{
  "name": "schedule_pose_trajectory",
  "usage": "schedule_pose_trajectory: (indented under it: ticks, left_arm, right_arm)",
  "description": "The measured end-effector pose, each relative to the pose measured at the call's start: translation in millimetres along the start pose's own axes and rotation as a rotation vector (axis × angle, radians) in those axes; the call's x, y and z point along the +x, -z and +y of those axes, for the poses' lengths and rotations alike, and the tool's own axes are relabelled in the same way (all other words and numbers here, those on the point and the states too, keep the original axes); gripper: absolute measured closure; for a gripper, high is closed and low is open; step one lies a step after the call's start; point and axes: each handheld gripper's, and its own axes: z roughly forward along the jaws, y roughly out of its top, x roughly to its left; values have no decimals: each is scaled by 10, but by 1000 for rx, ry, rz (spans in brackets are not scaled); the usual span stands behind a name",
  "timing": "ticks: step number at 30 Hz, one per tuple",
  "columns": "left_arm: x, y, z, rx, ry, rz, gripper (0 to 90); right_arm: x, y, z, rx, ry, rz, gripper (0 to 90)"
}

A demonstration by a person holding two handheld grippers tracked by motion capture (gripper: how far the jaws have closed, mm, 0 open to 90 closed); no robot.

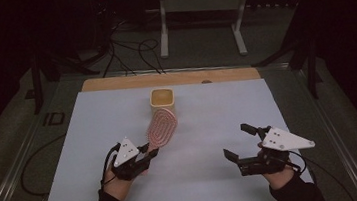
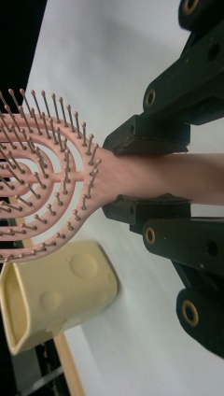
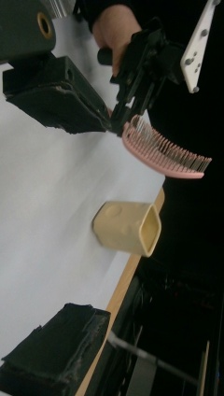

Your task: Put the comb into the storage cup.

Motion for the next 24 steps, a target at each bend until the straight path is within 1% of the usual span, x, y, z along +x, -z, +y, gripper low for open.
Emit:
schedule_pose_trajectory:
  ticks: [1, 2, 4, 5, 6, 8, 9, 10, 11, 13, 17, 19, 20, 24]
  left_arm:
    - [-1, 5, 0, -7, -4, 8, 714]
    - [7, 9, 4, -7, -3, 0, 714]
    - [3, 17, 6, -13, -5, 6, 714]
    - [3, 17, 6, -13, -5, 6, 714]
    - [5, 21, 11, -12, -3, 3, 714]
    - [1, 25, 9, -17, -4, 9, 714]
    - [4, 25, 12, -17, -1, 1, 714]
    - [2, 31, 13, -20, -5, 6, 714]
    - [5, 31, 17, -18, -2, 0, 714]
    - [1, 32, 17, -22, -6, 7, 714]
    - [6, 31, 18, -20, 1, -1, 714]
    - [4, 31, 17, -21, -2, 4, 714]
    - [5, 32, 17, -23, 0, 2, 714]
    - [1, 37, 21, -29, 2, 3, 714]
  right_arm:
    - [-1, -24, 30, -3, -1, 6, 83]
    - [-3, -50, 58, -1, -3, 14, 83]
    - [-8, -104, 106, 5, 0, 20, 83]
    - [-12, -131, 128, 2, -2, 30, 83]
    - [-14, -159, 151, 6, -12, 40, 83]
    - [-17, -187, 173, 9, -12, 46, 82]
    - [-17, -214, 195, 10, -14, 48, 83]
    - [-25, -273, 237, 18, -18, 55, 82]
    - [-27, -299, 259, 17, -24, 57, 82]
    - [-33, -349, 302, 16, -36, 67, 76]
    - [-29, -441, 385, 13, -38, 68, 75]
    - [-28, -464, 405, 16, -37, 70, 74]
    - [-24, -508, 441, 18, -41, 73, 73]
    - [-7, -593, 510, 23, -38, 83, 73]
